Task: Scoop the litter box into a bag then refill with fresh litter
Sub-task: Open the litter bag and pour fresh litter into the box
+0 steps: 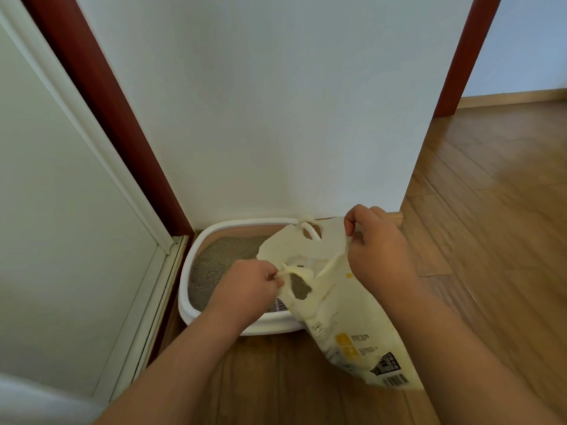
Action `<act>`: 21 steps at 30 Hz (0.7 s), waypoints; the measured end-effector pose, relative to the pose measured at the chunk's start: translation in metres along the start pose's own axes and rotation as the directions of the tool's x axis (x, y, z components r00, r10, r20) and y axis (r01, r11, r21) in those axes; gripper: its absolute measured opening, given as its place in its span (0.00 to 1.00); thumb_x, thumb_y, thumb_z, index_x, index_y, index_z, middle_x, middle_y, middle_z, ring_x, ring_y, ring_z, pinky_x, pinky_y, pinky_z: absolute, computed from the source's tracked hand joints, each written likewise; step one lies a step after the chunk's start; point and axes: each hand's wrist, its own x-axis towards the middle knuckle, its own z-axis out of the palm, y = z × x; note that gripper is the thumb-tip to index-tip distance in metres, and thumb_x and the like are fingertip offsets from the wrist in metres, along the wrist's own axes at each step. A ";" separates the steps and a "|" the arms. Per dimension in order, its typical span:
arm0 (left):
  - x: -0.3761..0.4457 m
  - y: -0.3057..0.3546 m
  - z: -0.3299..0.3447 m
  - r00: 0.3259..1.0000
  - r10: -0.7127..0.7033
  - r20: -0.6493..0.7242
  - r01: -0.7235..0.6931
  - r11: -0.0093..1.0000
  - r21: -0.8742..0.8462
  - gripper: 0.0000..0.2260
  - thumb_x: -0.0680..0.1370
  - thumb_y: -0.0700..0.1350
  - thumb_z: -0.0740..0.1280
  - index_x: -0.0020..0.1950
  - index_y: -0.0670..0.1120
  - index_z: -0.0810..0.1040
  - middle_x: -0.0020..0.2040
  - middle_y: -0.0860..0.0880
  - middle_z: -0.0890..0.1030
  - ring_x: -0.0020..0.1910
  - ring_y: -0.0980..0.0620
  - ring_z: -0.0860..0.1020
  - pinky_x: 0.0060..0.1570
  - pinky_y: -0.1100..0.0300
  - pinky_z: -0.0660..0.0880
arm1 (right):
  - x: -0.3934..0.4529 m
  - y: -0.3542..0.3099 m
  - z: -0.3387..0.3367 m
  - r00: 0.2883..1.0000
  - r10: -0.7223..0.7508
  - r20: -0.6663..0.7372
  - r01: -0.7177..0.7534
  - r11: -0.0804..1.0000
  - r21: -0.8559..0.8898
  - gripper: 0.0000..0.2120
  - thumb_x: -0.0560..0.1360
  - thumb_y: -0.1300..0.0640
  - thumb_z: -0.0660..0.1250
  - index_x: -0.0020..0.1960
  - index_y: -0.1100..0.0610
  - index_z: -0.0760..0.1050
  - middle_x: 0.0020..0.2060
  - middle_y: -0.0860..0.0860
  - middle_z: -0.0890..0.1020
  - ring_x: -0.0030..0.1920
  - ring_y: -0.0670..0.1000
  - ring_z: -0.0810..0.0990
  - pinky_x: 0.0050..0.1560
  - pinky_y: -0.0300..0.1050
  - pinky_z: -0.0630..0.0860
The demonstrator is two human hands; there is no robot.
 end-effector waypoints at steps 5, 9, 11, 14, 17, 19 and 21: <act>-0.017 0.025 -0.012 0.993 0.065 -0.095 -0.075 0.991 -0.109 0.11 0.82 0.49 0.68 0.45 0.43 0.84 0.33 0.45 0.80 0.30 0.52 0.72 0.38 0.50 0.76 | 0.000 0.004 -0.012 0.998 0.035 -0.059 -0.031 0.997 0.073 0.19 0.69 0.75 0.56 0.44 0.52 0.70 0.41 0.47 0.72 0.35 0.51 0.72 0.27 0.44 0.70; -0.028 0.036 -0.017 0.985 0.124 -0.122 -0.134 0.988 -0.077 0.08 0.82 0.48 0.68 0.51 0.50 0.87 0.33 0.54 0.81 0.32 0.55 0.76 0.37 0.59 0.76 | 0.001 0.007 -0.024 0.990 0.138 -0.022 -0.133 0.978 0.158 0.21 0.65 0.77 0.54 0.41 0.52 0.73 0.40 0.46 0.75 0.33 0.46 0.70 0.27 0.35 0.64; -0.033 0.039 -0.019 0.981 0.132 -0.143 -0.146 0.985 -0.088 0.07 0.81 0.48 0.70 0.54 0.51 0.88 0.34 0.59 0.80 0.35 0.59 0.78 0.37 0.68 0.73 | 0.000 0.009 -0.027 0.987 0.160 0.008 -0.158 0.970 0.183 0.22 0.66 0.77 0.54 0.40 0.52 0.74 0.40 0.45 0.76 0.34 0.44 0.70 0.29 0.35 0.64; -0.035 0.042 -0.023 0.974 0.142 -0.174 -0.163 0.980 -0.112 0.07 0.80 0.48 0.71 0.56 0.52 0.88 0.42 0.59 0.85 0.41 0.62 0.80 0.44 0.68 0.76 | 0.003 0.013 -0.027 0.982 0.185 0.035 -0.189 0.960 0.205 0.23 0.66 0.77 0.52 0.40 0.52 0.76 0.44 0.47 0.77 0.37 0.45 0.72 0.30 0.37 0.65; -0.032 0.038 -0.025 0.975 0.111 -0.194 -0.134 0.984 -0.113 0.08 0.80 0.48 0.72 0.57 0.51 0.87 0.45 0.58 0.86 0.43 0.61 0.80 0.48 0.63 0.79 | 0.007 0.018 -0.021 0.975 0.210 0.079 -0.220 0.962 0.159 0.24 0.66 0.77 0.52 0.40 0.51 0.77 0.47 0.47 0.76 0.39 0.47 0.74 0.30 0.41 0.68; -0.029 0.034 -0.022 0.983 0.089 -0.162 -0.103 0.992 -0.078 0.09 0.81 0.50 0.70 0.58 0.52 0.87 0.44 0.58 0.85 0.41 0.60 0.80 0.47 0.61 0.79 | 0.008 0.022 -0.012 0.965 0.226 0.133 -0.241 0.965 0.109 0.26 0.66 0.76 0.53 0.40 0.49 0.78 0.51 0.46 0.75 0.44 0.47 0.74 0.35 0.42 0.71; -0.026 0.030 -0.018 0.988 0.082 -0.128 -0.091 0.994 -0.064 0.09 0.82 0.51 0.69 0.59 0.53 0.86 0.44 0.58 0.85 0.40 0.61 0.80 0.45 0.63 0.78 | 0.009 0.025 -0.004 0.955 0.232 0.184 -0.247 0.967 0.058 0.29 0.68 0.76 0.54 0.40 0.44 0.80 0.53 0.45 0.74 0.49 0.48 0.75 0.41 0.42 0.73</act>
